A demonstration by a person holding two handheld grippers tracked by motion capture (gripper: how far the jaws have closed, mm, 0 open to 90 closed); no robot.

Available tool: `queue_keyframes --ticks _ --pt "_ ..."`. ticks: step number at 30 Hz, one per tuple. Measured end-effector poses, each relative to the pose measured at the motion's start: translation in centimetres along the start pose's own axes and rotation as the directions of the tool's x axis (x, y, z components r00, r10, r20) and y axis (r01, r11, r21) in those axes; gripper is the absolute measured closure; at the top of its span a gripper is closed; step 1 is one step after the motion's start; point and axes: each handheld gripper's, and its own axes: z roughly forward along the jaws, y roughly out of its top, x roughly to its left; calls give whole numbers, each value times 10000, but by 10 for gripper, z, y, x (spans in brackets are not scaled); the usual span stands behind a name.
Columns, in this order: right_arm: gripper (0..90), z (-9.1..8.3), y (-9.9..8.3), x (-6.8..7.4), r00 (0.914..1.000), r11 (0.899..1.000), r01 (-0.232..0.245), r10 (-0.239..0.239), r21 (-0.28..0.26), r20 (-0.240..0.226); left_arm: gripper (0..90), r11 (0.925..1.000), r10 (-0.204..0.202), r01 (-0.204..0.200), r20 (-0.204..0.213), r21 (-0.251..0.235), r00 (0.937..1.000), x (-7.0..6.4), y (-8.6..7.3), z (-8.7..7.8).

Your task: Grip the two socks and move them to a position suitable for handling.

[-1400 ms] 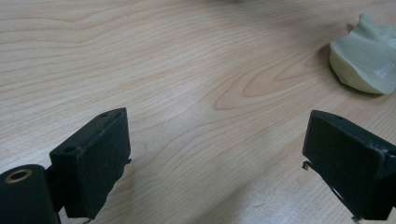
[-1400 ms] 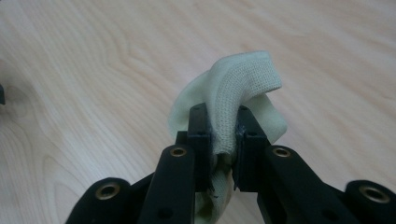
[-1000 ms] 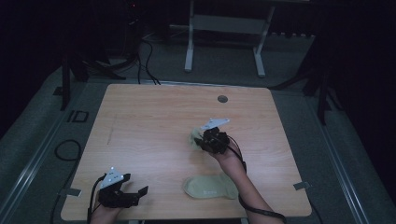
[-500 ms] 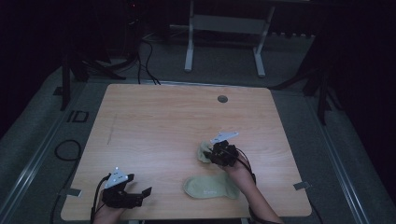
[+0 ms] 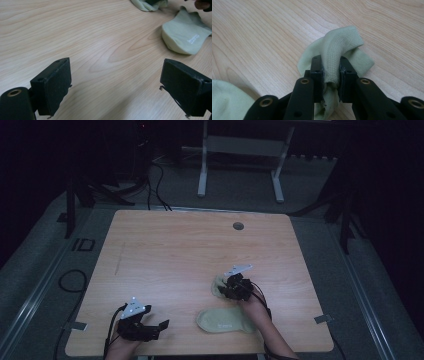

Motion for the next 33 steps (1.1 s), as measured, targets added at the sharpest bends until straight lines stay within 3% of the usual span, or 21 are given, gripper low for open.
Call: queue_keyframes --ticks 3,4,5,6,9,13,16,18,21,24,25,26,30,33 --pt "703 0 2 0 10000 9999 78 -79 149 9 110 10000 69 -69 211 28 9998 -3 8 6" --pt "605 -2 3 1 9999 9995 134 -133 286 -33 112 9999 125 -126 248 40 9996 -4 11 8" --pt "605 -2 3 1 9999 9995 134 -133 286 -33 112 9999 132 -133 292 43 9995 -5 14 10" --pt "548 -9 5 0 9999 9997 139 -138 217 -28 119 9999 164 -165 434 31 9989 -6 23 14" --pt "523 -19 9 -3 10000 10000 83 -83 -34 8 128 9997 259 -261 481 36 9985 -7 33 19" --pt "532 -44 19 -11 9996 9987 -20 35 -513 295 138 9986 509 -514 594 78 9969 -12 56 31" --pt "562 -53 26 -15 9995 9982 -41 61 -603 316 163 9977 653 -661 602 121 9960 -16 75 43" --pt "594 -52 28 -15 9996 9986 -59 72 -524 260 214 9967 771 -785 636 207 9950 -17 87 52" --pt "641 -44 28 -14 9999 9995 -76 80 -314 110 286 9975 596 -626 879 317 9943 -19 100 70" --pt "640 -34 23 -11 10000 10000 -7 7 4 4 332 9952 641 -714 1048 666 9924 -22 111 92" --pt "637 -27 19 -10 10000 9997 -69 69 220 -33 412 9934 744 -827 1029 790 9919 -23 113 98" --pt "637 -27 19 -10 10000 9997 -69 69 220 -33 412 9921 782 -875 1022 902 9917 -25 114 103" --pt "646 -17 13 -11 9999 9982 -93 99 586 -88 467 9788 1137 -1320 1207 1563 9861 -31 114 127" --pt "717 -12 9 -13 9999 9967 -41 49 813 -94 520 9705 1322 -1575 1433 1827 9808 -34 114 138"
